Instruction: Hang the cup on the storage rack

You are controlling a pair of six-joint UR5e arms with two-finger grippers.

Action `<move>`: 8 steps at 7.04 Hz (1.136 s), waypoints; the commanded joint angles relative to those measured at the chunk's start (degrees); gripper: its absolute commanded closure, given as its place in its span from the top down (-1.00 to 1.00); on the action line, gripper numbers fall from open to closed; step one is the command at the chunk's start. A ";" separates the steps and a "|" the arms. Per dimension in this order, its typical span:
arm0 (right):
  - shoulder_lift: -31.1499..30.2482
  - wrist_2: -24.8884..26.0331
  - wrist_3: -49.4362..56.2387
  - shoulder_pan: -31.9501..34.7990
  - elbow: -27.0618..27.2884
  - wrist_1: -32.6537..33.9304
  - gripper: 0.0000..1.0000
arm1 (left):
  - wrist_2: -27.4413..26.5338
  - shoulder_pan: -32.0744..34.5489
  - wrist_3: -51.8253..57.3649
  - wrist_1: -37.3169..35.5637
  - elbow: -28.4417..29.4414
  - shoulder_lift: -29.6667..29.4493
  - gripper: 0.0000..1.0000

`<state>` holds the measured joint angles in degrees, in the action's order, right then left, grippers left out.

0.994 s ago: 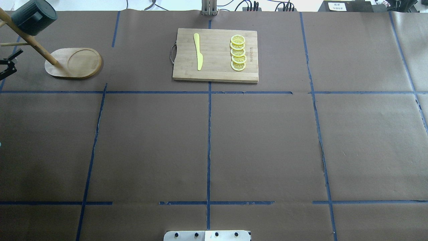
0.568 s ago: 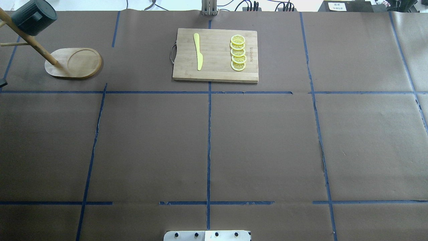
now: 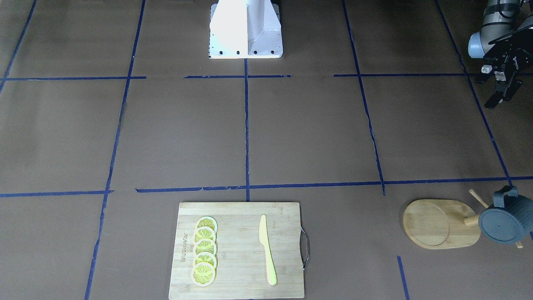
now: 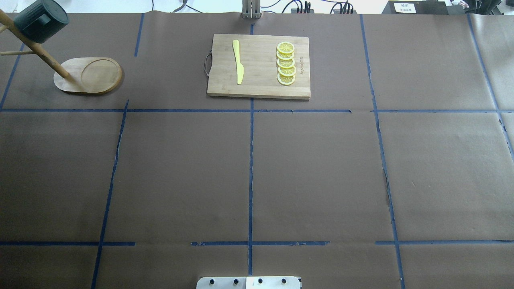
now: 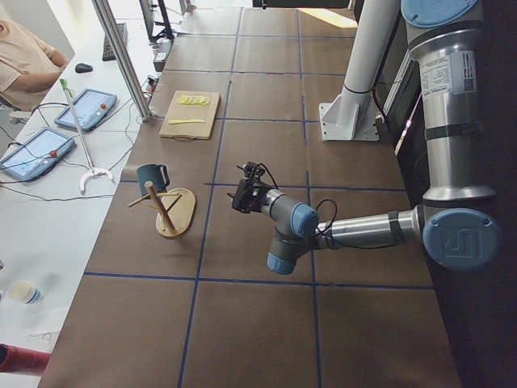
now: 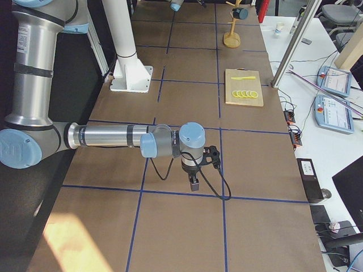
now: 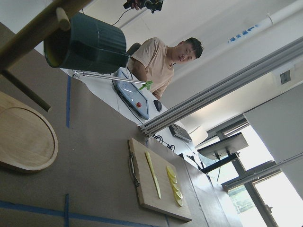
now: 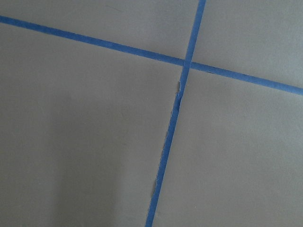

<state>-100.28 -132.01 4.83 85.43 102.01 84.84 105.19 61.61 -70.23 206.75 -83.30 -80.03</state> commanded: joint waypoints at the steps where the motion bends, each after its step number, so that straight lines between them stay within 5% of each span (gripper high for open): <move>1: 0.00 -0.18 0.00 0.00 -0.14 0.06 1.00 | -0.07 7.27 27.03 -13.68 -0.72 -0.13 1.00; 8: 0.00 -0.44 0.09 0.00 -0.85 -0.02 1.00 | -0.69 25.65 78.39 -50.15 -0.73 0.49 1.00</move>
<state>-100.28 -132.45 4.92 85.43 101.17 84.82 104.59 85.18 -1.59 163.10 -84.08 -79.74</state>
